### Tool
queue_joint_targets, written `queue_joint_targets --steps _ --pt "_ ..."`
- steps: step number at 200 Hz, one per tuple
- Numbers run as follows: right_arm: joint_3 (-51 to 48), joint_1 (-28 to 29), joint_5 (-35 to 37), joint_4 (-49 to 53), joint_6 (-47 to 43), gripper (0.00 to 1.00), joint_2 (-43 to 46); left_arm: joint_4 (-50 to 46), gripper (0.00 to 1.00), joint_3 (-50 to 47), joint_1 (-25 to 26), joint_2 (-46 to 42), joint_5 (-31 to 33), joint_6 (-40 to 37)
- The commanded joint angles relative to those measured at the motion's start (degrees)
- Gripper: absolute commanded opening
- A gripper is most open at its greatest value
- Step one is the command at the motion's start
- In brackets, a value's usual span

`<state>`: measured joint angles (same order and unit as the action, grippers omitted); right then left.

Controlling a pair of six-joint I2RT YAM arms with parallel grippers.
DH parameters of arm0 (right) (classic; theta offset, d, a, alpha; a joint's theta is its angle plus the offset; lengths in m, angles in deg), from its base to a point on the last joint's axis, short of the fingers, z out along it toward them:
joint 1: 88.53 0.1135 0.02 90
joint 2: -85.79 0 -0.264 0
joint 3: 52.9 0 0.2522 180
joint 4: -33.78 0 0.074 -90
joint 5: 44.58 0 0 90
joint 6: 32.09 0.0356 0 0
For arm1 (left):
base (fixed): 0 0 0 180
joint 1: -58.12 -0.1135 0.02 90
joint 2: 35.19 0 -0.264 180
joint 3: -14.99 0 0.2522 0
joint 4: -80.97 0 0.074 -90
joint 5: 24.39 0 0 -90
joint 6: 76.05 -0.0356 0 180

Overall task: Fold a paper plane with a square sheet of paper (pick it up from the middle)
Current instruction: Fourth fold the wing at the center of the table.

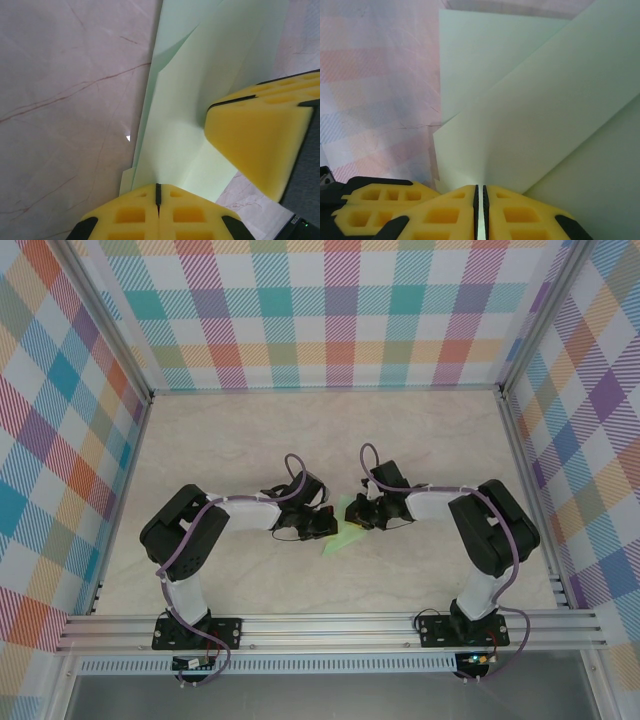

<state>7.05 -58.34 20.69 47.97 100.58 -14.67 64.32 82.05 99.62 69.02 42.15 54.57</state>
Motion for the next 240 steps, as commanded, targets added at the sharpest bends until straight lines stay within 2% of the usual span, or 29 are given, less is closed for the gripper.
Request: queue_joint_targets --steps 1,41,56,93,133,162,189,240 --pt "1.38 0.48 -1.28 -0.08 -0.53 0.13 -1.8 -4.99 0.0 -0.24 0.78 2.59 2.9 -0.63" --pt "1.9 0.52 2.32 4.37 -0.75 0.12 -3.05 -4.53 0.0 0.74 0.73 0.37 2.41 -1.8" --pt "2.05 0.52 3.55 5.69 -0.92 0.12 -3.36 -2.74 0.03 0.86 0.72 -1.31 1.48 -2.2" --pt "2.56 0.48 4.45 6.95 -0.84 0.12 -3.85 3.58 0.12 -1.61 0.72 -4.95 -2.66 1.41" --pt "3.11 0.53 4.6 7.61 -0.84 0.12 -4.82 3.56 0.14 -4.19 2.09 -6.33 -4.44 4.13" --pt "3.2 0.54 4.6 7.48 -0.53 0.12 -5.47 0.2 0.15 -3.84 3.59 -7.04 -3.34 3.65" --pt "3.27 0.48 4.8 7.4 -0.41 0.12 -6.0 -4.78 0.15 -3.13 4.01 -6.96 1.07 2.97" --pt "3.39 0.48 5.02 7.78 -0.55 0.12 -6.52 -6.95 0.15 -3.16 3.97 -6.44 4.43 3.0"
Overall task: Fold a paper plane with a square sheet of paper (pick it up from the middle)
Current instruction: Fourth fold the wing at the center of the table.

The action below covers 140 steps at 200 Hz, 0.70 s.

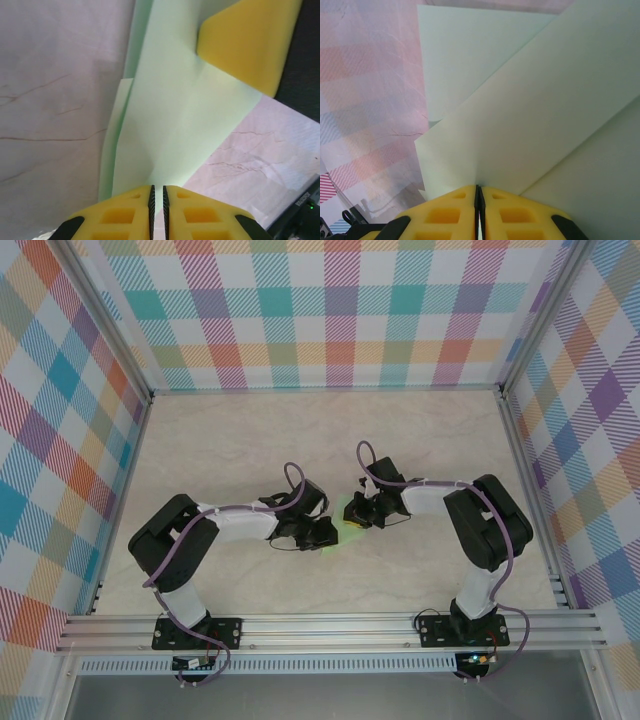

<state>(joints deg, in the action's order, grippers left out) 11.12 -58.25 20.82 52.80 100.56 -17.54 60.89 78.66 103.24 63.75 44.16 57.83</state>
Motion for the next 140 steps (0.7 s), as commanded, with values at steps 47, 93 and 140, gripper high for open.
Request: queue_joint_targets --steps 47,93,140 --pt "-0.6 0.39 5.35 3.42 -0.69 0.12 -3.73 -2.71 0.15 -0.56 0.42 -0.81 1.79 0.45" --pt "-0.73 0.39 5.35 3.44 -0.65 0.12 -3.77 0.68 0.15 -2.06 0.6 -0.63 -0.73 2.95" --pt "-0.95 0.39 5.26 3.56 -0.64 0.12 -3.81 2.55 0.15 -2.11 0.71 -1.31 -1.09 4.55"
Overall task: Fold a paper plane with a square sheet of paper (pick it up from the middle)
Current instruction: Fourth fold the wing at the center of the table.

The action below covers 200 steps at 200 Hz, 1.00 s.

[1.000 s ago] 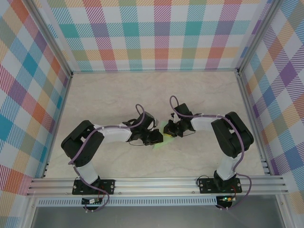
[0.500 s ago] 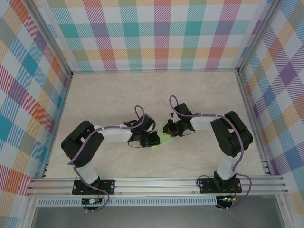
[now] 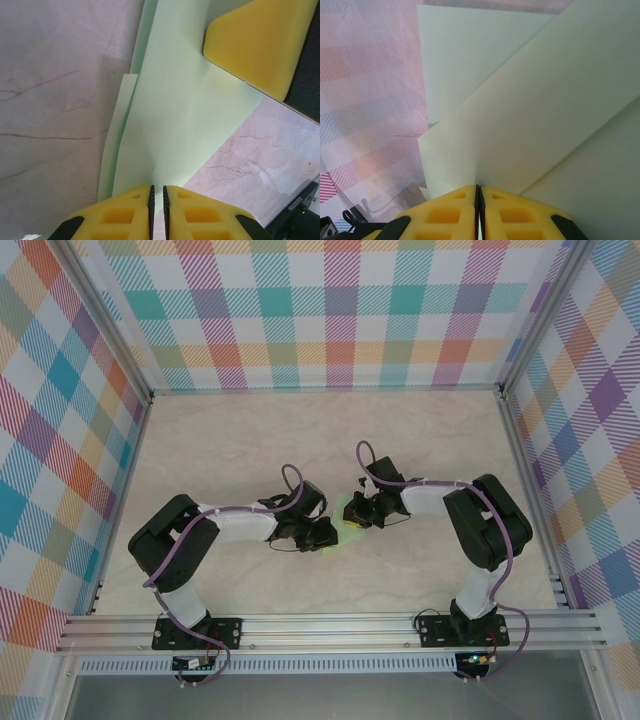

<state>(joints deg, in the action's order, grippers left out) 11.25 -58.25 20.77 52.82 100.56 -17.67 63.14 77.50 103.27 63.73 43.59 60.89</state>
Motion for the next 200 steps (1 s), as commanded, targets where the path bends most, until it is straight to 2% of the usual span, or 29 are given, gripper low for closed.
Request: queue_joint_targets --steps 1,35,125,200 --pt "-1.08 0.39 5.31 3.57 -0.64 0.12 -3.63 0.21 0.15 -0.95 0.71 -1.23 -0.41 1.49" --pt "-1.08 0.4 5.4 3.64 -0.73 0.12 -3.75 -2.69 0.15 -1.77 0.65 -0.85 2.76 0.81" --pt "-0.81 0.44 5.66 3.99 -0.79 0.12 -4.29 0.73 0.15 -5.52 0.73 -0.92 1.15 3.87" --pt "-0.64 0.39 6.18 4.67 -0.82 0.12 -4.73 -1.71 0.15 -9.39 1.79 -3.63 1.54 4.74"
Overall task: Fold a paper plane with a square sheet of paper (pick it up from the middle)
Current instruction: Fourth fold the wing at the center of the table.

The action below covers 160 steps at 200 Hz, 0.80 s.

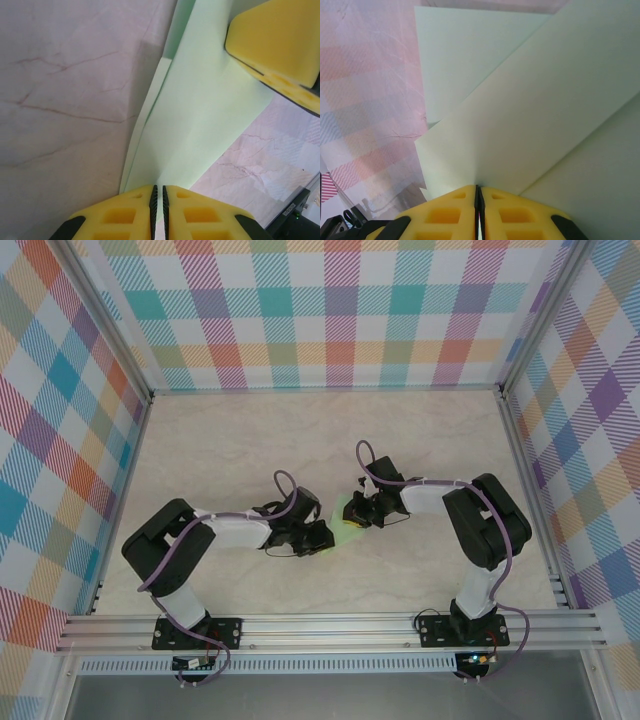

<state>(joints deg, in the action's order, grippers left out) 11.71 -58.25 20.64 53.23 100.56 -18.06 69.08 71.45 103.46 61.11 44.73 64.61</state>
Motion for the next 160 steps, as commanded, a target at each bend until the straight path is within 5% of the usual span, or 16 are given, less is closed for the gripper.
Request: queue_joint_targets --steps 1,86,160 --pt "-1.1 0.39 6.31 4.29 -0.82 0.12 -4.34 -7.75 0.15 -3.46 1.59 -1.06 0.41 1.03" --pt "-1.08 0.44 6.42 4.39 -0.74 0.12 -4.69 -12.05 0.15 -5.7 2.6 -5.08 1.23 1.2" --pt "-1.1 0.43 6.06 4.08 -0.73 0.12 -4.99 -14.9 0.17 3.36 1.51 -10.8 6.54 -2.84"
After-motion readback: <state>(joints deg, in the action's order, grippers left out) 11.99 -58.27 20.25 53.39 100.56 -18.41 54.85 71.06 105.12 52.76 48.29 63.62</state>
